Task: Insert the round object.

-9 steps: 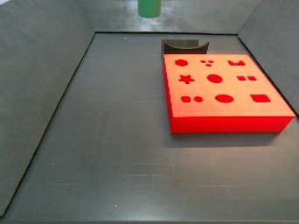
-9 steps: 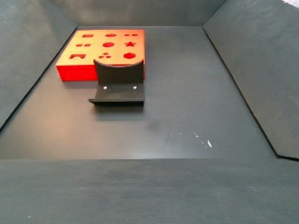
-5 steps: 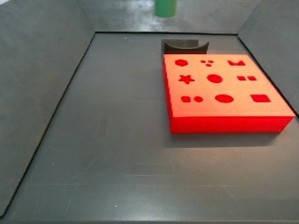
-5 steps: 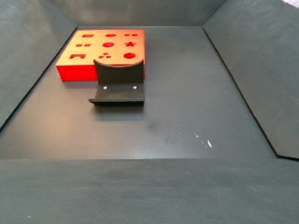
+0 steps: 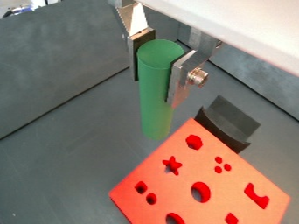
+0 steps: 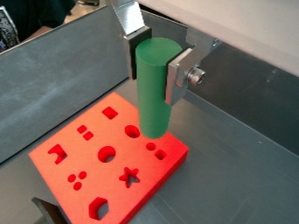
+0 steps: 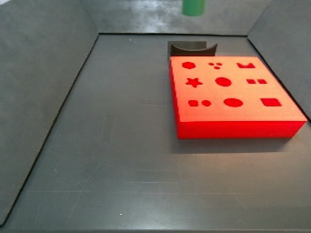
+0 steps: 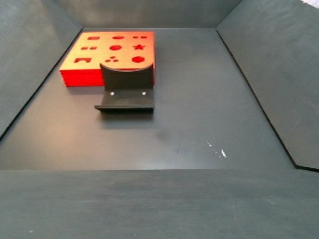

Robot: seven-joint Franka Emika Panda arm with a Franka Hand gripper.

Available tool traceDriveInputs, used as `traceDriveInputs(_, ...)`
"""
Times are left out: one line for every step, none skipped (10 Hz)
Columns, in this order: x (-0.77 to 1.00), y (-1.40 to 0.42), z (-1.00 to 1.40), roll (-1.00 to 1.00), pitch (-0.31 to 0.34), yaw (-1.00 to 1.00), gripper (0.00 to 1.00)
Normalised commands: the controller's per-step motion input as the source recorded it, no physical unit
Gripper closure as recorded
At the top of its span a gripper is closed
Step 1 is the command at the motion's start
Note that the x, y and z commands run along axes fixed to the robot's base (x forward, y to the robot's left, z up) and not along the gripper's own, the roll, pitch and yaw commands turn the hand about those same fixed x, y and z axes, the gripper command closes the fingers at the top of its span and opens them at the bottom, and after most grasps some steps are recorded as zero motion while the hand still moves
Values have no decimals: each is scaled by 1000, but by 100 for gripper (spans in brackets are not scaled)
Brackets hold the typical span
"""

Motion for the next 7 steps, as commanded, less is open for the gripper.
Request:
traceDriveInputs(989, 394, -729, -99, 0, 120, 100)
traceDriveInputs(951, 420, -889, -63, 0, 94, 100)
traceDriveInputs(1000, 457, -754, -164, 0, 71, 100)
traceDriveInputs(1000, 357, -646, -171, -51, 57, 100)
traceDriveInputs(1000, 326, -629, -176, -74, 69, 100)
traceDriveInputs(994, 260, -566, -160, -71, 94, 100)
traceDriveInputs(983, 194, -454, -116, -57, 129, 100)
